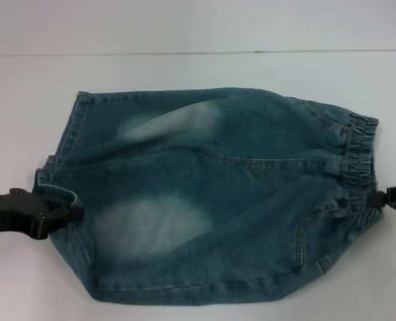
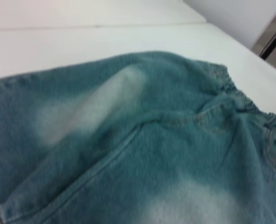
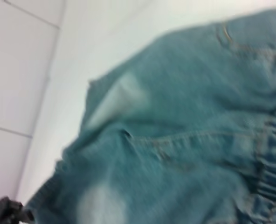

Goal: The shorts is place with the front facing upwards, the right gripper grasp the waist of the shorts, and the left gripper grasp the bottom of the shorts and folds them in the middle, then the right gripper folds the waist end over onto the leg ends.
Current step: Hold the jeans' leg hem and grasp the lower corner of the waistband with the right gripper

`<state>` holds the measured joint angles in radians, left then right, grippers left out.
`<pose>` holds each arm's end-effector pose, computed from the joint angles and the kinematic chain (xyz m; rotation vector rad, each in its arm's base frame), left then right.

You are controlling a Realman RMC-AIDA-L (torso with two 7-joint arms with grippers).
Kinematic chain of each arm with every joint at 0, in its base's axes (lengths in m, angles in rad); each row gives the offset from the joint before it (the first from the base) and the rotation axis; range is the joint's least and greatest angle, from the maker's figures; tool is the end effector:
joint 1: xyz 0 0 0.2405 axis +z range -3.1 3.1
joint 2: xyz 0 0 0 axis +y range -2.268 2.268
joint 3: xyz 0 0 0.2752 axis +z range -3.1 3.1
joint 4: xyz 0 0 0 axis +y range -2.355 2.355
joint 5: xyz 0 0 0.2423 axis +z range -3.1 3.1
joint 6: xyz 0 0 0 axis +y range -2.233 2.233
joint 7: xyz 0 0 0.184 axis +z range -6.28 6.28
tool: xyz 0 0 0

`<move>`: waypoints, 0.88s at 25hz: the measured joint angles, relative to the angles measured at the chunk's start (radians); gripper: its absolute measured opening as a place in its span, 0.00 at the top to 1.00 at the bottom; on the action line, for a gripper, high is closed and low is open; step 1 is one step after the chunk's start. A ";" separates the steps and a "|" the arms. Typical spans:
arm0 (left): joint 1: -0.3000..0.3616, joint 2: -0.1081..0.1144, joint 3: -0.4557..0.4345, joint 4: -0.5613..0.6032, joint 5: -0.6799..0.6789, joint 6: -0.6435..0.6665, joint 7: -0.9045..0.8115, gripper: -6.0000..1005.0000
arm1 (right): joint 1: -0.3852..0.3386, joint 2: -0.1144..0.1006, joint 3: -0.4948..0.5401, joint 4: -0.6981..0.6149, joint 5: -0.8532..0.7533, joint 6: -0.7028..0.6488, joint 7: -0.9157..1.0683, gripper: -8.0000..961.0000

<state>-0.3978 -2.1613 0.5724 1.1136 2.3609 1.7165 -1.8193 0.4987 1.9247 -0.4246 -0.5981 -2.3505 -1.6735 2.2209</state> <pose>-0.3254 0.3337 0.0072 -2.6166 -1.0984 -0.3069 0.3670 0.3441 0.0224 -2.2423 1.9375 0.5582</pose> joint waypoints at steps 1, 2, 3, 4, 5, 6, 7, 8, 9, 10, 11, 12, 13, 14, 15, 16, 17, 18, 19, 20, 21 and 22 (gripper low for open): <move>0.004 0.001 -0.002 0.000 -0.011 -0.003 0.002 0.94 | -0.001 0.004 0.000 0.002 0.015 0.004 -0.004 0.98; 0.008 0.001 -0.003 0.000 -0.021 -0.005 0.005 0.94 | -0.002 0.008 0.001 0.005 0.030 0.008 -0.011 0.98; 0.013 0.001 -0.004 0.000 -0.034 -0.007 0.009 0.94 | -0.004 0.011 0.001 0.010 0.045 0.013 -0.019 0.98; 0.018 0.001 -0.006 0.000 -0.045 -0.008 0.013 0.94 | -0.005 0.014 0.003 0.017 0.057 0.015 -0.026 0.98; 0.022 0.001 -0.007 0.000 -0.057 -0.011 0.016 0.94 | -0.006 0.015 0.005 0.025 0.069 0.017 -0.035 0.98; 0.027 0.000 -0.009 0.000 -0.065 -0.015 0.018 0.94 | -0.007 0.016 0.009 0.032 0.079 0.020 -0.043 0.98; 0.030 0.000 -0.012 -0.004 -0.076 -0.022 0.024 0.94 | -0.009 0.016 0.014 0.038 0.088 0.024 -0.049 0.98; 0.033 0.000 -0.014 -0.011 -0.084 -0.029 0.030 0.94 | -0.012 0.016 0.020 0.040 0.095 0.025 -0.054 0.98; 0.035 0.000 -0.016 -0.018 -0.093 -0.035 0.035 0.94 | -0.015 0.016 0.025 0.042 0.103 0.028 -0.057 0.98; 0.037 0.001 -0.018 -0.029 -0.105 -0.044 0.042 0.94 | -0.020 0.016 0.032 0.042 0.113 0.030 -0.061 0.98; 0.038 0.002 -0.018 -0.043 -0.113 -0.052 0.046 0.94 | -0.025 0.016 0.038 0.042 0.122 0.030 -0.064 0.98; 0.038 0.002 -0.018 -0.048 -0.116 -0.056 0.047 0.94 | -0.032 0.016 0.045 0.043 0.129 0.030 -0.067 0.98; 0.037 0.002 -0.018 -0.056 -0.118 -0.064 0.049 0.94 | -0.038 0.016 0.054 0.043 0.137 0.031 -0.068 0.98; 0.036 0.002 -0.018 -0.061 -0.119 -0.073 0.050 0.94 | -0.044 0.015 0.064 0.043 0.142 0.031 -0.069 0.98; 0.035 0.001 -0.018 -0.063 -0.120 -0.078 0.050 0.94 | -0.049 0.015 0.074 0.043 0.147 0.031 -0.072 0.98; 0.034 0.001 -0.019 -0.065 -0.124 -0.083 0.050 0.94 | -0.054 0.015 0.086 0.043 0.151 0.031 -0.075 0.98; 0.034 0.001 -0.019 -0.067 -0.131 -0.087 0.050 0.94 | -0.058 0.014 0.099 0.043 0.155 0.031 -0.079 0.98; 0.033 0.000 -0.019 -0.068 -0.140 -0.088 0.050 0.94 | -0.063 0.013 0.115 0.043 0.160 0.031 -0.085 0.98; 0.033 0.000 -0.019 -0.068 -0.148 -0.089 0.050 0.94 | -0.067 0.012 0.130 0.043 0.167 0.031 -0.092 0.98; 0.034 0.000 -0.019 -0.068 -0.163 -0.090 0.050 0.94 | -0.071 0.012 0.142 0.043 0.174 0.031 -0.097 0.98; 0.035 0.001 -0.022 -0.069 -0.178 -0.092 0.050 0.94 | -0.076 0.013 0.158 0.043 0.185 0.031 -0.102 0.98; 0.036 0.001 -0.025 -0.069 -0.188 -0.094 0.050 0.94 | -0.080 0.014 0.169 0.043 0.195 0.031 -0.106 0.98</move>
<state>-0.3615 -2.1603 0.5474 1.0448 2.1732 1.6222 -1.7690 0.4191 1.9387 -0.2551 -0.5553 -2.1554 -1.6422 2.1149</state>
